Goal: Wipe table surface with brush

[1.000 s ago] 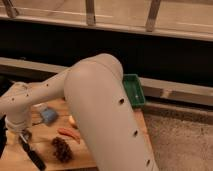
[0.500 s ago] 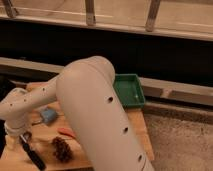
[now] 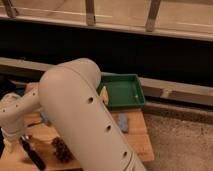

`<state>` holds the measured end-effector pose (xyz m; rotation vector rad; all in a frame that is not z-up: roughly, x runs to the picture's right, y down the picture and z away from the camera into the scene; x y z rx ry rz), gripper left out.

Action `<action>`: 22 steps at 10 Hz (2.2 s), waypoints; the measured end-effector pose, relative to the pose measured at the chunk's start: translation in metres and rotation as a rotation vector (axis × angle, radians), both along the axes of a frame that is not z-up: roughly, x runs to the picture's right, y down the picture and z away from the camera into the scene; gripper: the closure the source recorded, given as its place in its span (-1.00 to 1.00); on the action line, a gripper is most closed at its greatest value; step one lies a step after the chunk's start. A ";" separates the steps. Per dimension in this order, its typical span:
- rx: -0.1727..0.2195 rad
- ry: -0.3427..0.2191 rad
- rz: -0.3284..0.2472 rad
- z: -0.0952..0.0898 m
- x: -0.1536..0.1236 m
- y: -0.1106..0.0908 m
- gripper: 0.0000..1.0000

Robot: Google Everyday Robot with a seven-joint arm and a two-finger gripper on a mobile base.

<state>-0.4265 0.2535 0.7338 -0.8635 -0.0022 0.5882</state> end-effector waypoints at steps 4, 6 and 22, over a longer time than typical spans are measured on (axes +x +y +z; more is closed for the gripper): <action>-0.018 0.045 -0.005 0.023 0.015 -0.001 -0.29; -0.020 0.070 0.004 0.025 0.022 0.001 0.11; -0.175 -0.037 -0.126 -0.009 0.065 -0.009 1.00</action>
